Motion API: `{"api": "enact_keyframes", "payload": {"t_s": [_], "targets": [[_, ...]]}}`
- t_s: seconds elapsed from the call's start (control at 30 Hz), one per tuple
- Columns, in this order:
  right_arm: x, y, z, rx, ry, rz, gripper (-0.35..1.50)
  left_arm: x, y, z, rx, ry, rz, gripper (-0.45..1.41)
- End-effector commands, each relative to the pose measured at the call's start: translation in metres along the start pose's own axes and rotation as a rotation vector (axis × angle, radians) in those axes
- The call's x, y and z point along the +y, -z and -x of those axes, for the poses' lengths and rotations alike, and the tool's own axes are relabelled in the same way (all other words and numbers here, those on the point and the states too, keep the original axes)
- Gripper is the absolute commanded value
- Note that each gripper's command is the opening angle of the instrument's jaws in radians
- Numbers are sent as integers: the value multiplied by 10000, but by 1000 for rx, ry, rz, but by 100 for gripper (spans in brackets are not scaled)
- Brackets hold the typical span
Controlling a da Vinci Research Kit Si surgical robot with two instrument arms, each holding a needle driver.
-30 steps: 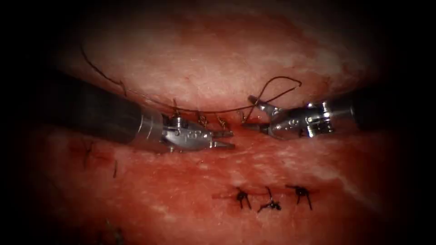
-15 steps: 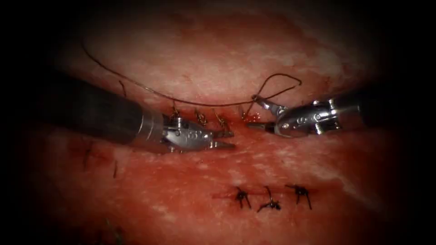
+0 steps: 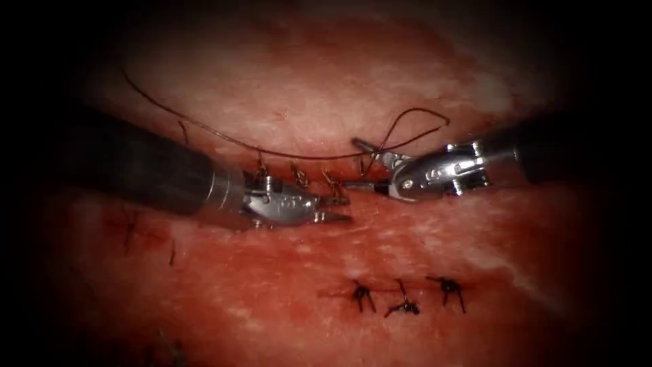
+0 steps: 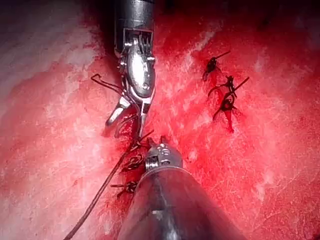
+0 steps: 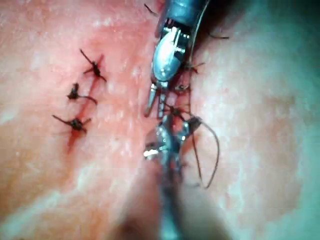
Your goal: Wound Closure
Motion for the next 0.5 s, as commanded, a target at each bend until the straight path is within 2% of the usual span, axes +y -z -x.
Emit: {"api": "enact_keyframes", "payload": {"t_s": [0.03,0.17,0.27,0.5], "targets": [[-5,-4,4,1,-2,-3,44,6,-6,5,-1,1,2,-5],[2,1,8,7,-3,-5,16,6,-6,5,-1,1,2,-5],[5,3,11,5,-2,-12,-35,6,-6,5,-1,1,2,-5],[3,0,15,-22,19,-38,-35,6,-6,4,-1,1,3,-5]]}}
